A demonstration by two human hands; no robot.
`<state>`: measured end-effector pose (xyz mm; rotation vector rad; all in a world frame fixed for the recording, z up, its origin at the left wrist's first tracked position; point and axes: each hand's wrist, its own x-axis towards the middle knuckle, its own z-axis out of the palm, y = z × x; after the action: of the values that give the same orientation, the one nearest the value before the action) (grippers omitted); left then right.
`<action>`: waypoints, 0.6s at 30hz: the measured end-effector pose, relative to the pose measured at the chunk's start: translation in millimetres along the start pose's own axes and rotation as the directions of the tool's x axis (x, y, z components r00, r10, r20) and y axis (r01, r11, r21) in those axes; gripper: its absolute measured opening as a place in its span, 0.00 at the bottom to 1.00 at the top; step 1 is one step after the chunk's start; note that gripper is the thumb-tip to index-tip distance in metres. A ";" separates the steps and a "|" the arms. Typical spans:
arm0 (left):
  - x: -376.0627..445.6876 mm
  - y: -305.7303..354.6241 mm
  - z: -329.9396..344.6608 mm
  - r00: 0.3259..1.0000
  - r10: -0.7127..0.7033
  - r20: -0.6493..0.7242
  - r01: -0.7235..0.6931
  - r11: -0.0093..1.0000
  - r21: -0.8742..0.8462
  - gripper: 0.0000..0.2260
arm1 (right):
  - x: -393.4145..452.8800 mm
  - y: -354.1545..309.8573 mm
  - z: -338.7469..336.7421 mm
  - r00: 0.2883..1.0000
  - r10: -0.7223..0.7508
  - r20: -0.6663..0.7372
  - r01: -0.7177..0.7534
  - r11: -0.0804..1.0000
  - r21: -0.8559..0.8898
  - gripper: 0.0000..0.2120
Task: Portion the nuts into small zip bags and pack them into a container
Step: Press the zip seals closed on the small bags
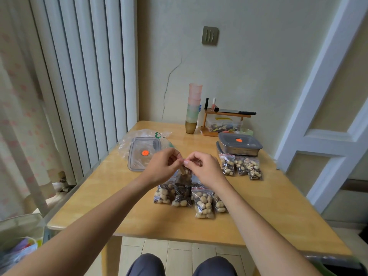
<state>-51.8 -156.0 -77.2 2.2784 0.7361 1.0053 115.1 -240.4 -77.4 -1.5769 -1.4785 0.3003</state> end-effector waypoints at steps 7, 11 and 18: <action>-4.7 -4.8 -1.1 0.992 -0.115 -0.049 0.106 0.982 -0.155 0.06 | 0.6 3.5 0.6 0.998 0.056 0.013 -0.057 0.991 0.125 0.02; -9.4 2.1 2.1 0.977 -0.205 0.056 0.210 0.891 -0.402 0.05 | -0.3 1.0 5.1 0.998 0.063 0.021 -0.064 0.995 0.081 0.03; -9.4 2.0 4.2 0.964 -0.237 0.124 0.266 0.805 -0.530 0.03 | 1.1 -1.5 8.7 0.998 0.044 -0.038 -0.042 0.998 0.037 0.06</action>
<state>-53.5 -164.8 -82.8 1.6558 0.6128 0.8850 108.2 -235.8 -80.6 -1.5791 -1.4033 0.3176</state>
